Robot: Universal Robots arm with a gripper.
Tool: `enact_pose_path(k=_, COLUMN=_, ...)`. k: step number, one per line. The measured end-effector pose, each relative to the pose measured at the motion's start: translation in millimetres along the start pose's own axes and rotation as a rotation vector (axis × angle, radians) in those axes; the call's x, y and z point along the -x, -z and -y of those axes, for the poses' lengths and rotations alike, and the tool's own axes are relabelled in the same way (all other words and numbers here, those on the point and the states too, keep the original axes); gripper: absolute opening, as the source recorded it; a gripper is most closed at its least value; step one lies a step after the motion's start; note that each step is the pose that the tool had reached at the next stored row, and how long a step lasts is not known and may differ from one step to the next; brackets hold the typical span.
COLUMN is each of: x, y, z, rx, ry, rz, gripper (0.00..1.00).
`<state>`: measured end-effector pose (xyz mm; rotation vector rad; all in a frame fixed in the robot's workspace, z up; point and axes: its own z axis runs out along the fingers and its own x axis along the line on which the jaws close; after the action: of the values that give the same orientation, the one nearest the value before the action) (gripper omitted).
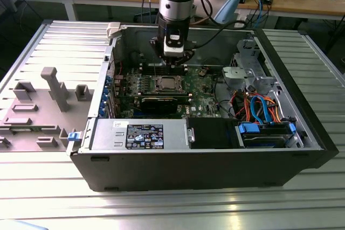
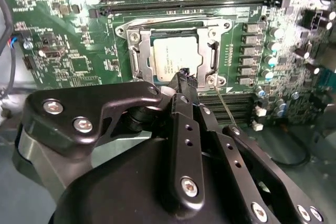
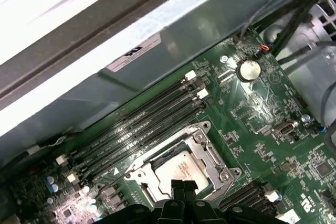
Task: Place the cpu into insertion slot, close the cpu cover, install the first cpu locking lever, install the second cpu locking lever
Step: 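Install the first cpu locking lever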
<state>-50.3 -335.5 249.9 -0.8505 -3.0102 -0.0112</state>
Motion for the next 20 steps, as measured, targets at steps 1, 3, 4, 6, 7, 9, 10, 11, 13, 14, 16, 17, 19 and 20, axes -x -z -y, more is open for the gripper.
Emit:
enact_pose_path(k=1, x=0.0, y=-0.1, z=0.0, rx=-0.0004, ry=0.026, rz=-0.0001, gripper=0.11)
enact_pose_path(k=3, x=0.0, y=-0.2, z=0.0, rx=-0.0007, ry=0.053, rz=-0.0002, gripper=0.11)
enact_pose_path(k=4, x=0.0, y=-0.3, z=0.0, rx=-0.0010, ry=0.070, rz=-0.0003, gripper=0.11)
enact_pose_path(k=6, x=0.1, y=-0.5, z=0.0, rx=-0.0016, ry=0.101, rz=-0.0004, gripper=0.11)
enact_pose_path(k=7, x=0.1, y=-0.5, z=0.0, rx=-0.0017, ry=0.114, rz=-0.0004, gripper=0.11)
enact_pose_path(k=9, x=0.1, y=-0.7, z=0.0, rx=-0.0022, ry=0.149, rz=-0.0005, gripper=0.11)
enact_pose_path(k=10, x=0.1, y=-0.9, z=0.0, rx=-0.0026, ry=0.173, rz=-0.0006, gripper=0.11)
enact_pose_path(k=11, x=0.1, y=-1.1, z=0.0, rx=-0.0030, ry=0.198, rz=-0.0007, gripper=0.11)
enact_pose_path(k=13, x=0.1, y=-1.5, z=0.0, rx=-0.0035, ry=0.238, rz=-0.0008, gripper=0.11)
enact_pose_path(k=14, x=0.1, y=-1.7, z=-0.1, rx=-0.0036, ry=0.251, rz=-0.0008, gripper=0.11)
enact_pose_path(k=16, x=0.1, y=-2.1, z=0.0, rx=-0.0042, ry=0.283, rz=-0.0010, gripper=0.11)
enact_pose_path(k=17, x=0.1, y=-2.4, z=-0.1, rx=-0.0045, ry=0.302, rz=-0.0010, gripper=0.11)
enact_pose_path(k=19, x=0.1, y=-2.9, z=0.0, rx=-0.0050, ry=0.333, rz=-0.0011, gripper=0.11)
enact_pose_path(k=20, x=0.1, y=-3.2, z=0.0, rx=-0.0054, ry=0.359, rz=-0.0012, gripper=0.11)
